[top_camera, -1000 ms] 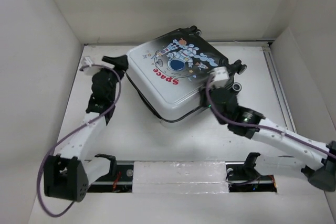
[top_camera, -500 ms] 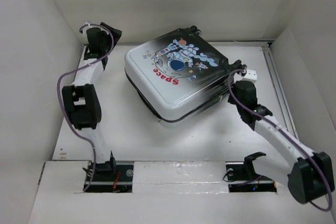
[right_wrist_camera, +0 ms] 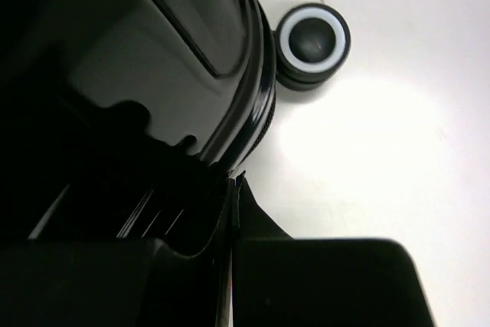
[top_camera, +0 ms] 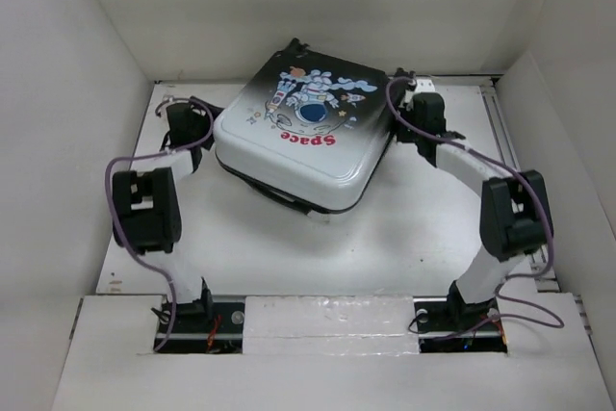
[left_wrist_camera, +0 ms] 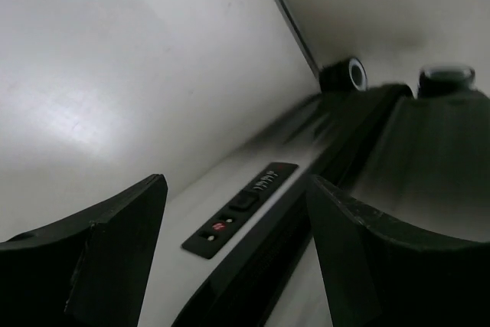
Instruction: Pack the luggage
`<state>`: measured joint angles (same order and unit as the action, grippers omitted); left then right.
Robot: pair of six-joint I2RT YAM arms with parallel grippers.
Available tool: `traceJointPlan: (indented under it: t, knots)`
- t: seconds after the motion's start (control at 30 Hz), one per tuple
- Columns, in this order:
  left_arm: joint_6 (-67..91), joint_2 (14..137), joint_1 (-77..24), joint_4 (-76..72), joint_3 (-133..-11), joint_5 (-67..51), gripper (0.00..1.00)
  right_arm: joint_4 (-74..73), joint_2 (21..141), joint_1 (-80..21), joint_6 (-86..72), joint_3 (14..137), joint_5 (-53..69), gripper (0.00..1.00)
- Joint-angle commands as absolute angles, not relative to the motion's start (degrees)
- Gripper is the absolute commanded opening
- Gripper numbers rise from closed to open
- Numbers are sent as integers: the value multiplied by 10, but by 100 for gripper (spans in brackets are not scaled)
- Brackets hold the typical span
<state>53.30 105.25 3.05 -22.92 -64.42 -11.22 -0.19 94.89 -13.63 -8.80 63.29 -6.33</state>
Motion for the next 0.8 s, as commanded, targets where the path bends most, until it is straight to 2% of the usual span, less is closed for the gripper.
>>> traceJointPlan:
  t: [0.0,0.1,0.23,0.33,0.4,0.6,0.67,0.73,0.77]
  knots:
    - [537,932,-12,-320,-530,-151,69,108,999,-166,-92,753,183,0]
    - [537,863,-34,-327,-460,-128,69,96,1027,-153,-92,794,197,0]
    - [534,775,-59,-345,-378,-117,69,22,1081,-147,-92,909,230,10]
    - [529,712,-53,-309,-362,-83,69,-12,1083,-141,-75,933,217,30]
    - [520,681,-46,-279,-367,-61,69,-12,1044,-128,-69,920,211,43]
    - [512,548,-46,-252,-367,-4,72,-12,926,-63,-76,846,229,63]
    - [492,509,-75,-238,-375,-4,72,-12,860,-58,-76,809,229,66]
    - [443,492,-104,-214,-391,-4,65,-12,805,-51,-76,726,215,66]
    - [423,485,-124,-201,-404,-4,62,-12,740,-51,-76,691,206,64]
